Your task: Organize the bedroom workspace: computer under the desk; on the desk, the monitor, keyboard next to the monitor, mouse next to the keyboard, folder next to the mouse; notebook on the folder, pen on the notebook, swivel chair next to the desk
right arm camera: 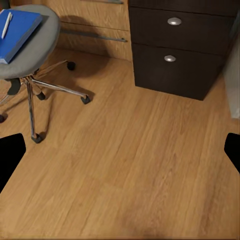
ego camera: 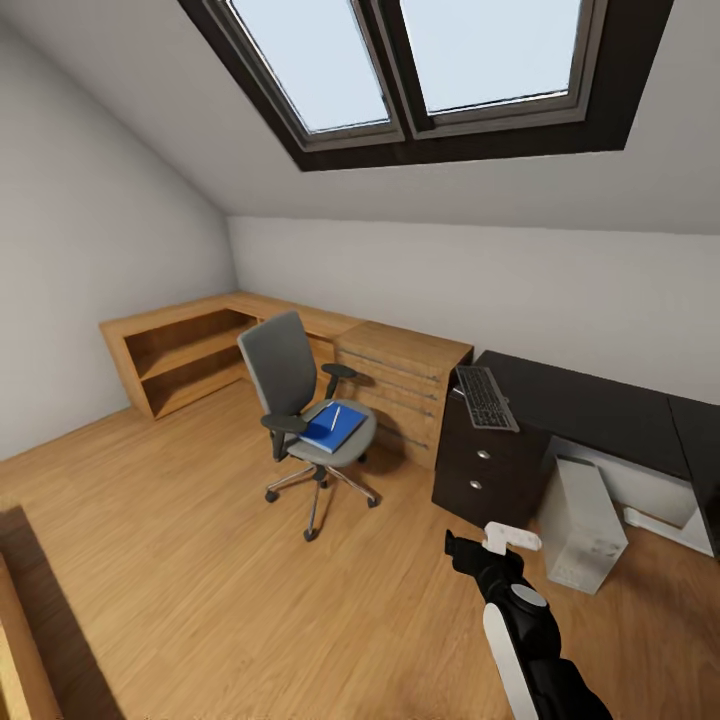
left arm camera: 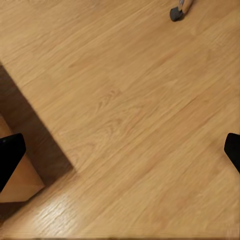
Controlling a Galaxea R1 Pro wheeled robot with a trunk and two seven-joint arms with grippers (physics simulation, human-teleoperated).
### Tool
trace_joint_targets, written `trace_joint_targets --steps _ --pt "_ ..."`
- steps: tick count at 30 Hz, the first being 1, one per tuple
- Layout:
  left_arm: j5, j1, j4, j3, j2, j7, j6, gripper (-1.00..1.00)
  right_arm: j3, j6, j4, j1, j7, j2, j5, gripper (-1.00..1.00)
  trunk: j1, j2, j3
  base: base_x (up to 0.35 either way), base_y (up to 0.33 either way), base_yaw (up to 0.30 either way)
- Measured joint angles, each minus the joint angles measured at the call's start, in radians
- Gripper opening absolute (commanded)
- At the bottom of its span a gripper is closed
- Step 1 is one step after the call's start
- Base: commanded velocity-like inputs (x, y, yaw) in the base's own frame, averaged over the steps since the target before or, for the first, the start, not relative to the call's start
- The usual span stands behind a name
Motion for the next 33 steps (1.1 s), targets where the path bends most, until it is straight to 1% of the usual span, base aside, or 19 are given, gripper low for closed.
trace_joint_targets --steps 9,14,27,33 --pt "0.001 0.0 0.0 0.0 0.0 0.0 0.0 1.0 0.0 -0.007 0.002 0.0 -0.001 -0.001 0.0 1.0 0.0 0.0 0.0 -0.306 0.0 -0.003" --pt "0.001 0.0 -0.001 0.0 0.0 0.0 0.0 1.0 0.0 -0.008 0.003 0.0 0.0 -0.001 0.001 1.0 0.0 0.0 0.0 -0.334 0.0 -0.109" --pt "0.0 0.0 -0.001 0.0 0.0 0.0 0.0 1.0 0.0 -0.008 0.003 0.0 0.001 -0.001 0.001 1.0 0.0 0.0 0.0 -0.33 0.0 -0.228" --pt "0.0 0.0 0.0 0.0 0.0 0.0 0.0 1.0 0.0 -0.008 0.003 0.0 0.001 -0.001 0.001 1.0 0.0 0.0 0.0 -0.186 0.0 -0.263"
